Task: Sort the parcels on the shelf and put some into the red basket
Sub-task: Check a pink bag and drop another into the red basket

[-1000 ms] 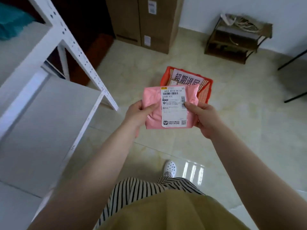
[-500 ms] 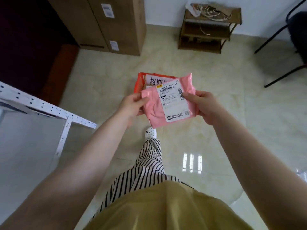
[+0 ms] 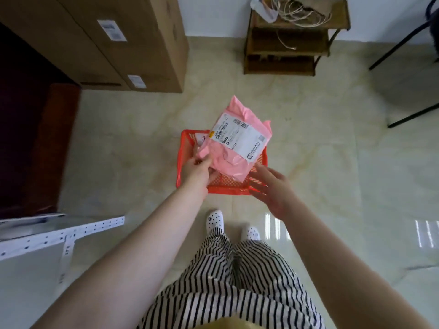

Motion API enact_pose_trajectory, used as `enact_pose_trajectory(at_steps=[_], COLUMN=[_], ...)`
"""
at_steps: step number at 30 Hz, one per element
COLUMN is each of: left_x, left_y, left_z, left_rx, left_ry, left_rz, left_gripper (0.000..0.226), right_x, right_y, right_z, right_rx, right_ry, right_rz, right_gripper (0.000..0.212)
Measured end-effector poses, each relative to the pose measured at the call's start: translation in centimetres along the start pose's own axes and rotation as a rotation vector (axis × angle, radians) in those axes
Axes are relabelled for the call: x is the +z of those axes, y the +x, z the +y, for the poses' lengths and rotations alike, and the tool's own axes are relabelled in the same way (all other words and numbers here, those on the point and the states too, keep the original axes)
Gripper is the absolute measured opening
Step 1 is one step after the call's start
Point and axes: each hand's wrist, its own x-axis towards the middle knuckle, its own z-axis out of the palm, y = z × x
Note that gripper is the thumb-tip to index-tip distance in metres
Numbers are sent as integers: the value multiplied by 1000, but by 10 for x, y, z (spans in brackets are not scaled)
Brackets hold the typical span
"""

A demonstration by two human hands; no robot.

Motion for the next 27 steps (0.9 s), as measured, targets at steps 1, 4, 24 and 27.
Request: enact_pose_trajectory(at_steps=[1,4,24,27], left_x=[4,22,65,70], left_y=[12,66,477,499], left_z=[-12,-55,-337,-350], left_rx=[-22,-75,-422,-443], left_ry=[13,57,-15,-39], left_rz=[20,77,184,204], left_gripper=[6,7,27,28], right_x=[1,1,-84,-87], right_y=[11,73,530,556], right_z=[8,34,248,260], right_rx=[34,90,248,240], right_ry=[13,126,-94,-202], right_rz=[-5,47,432,482], right_gripper=[40,31,36,42])
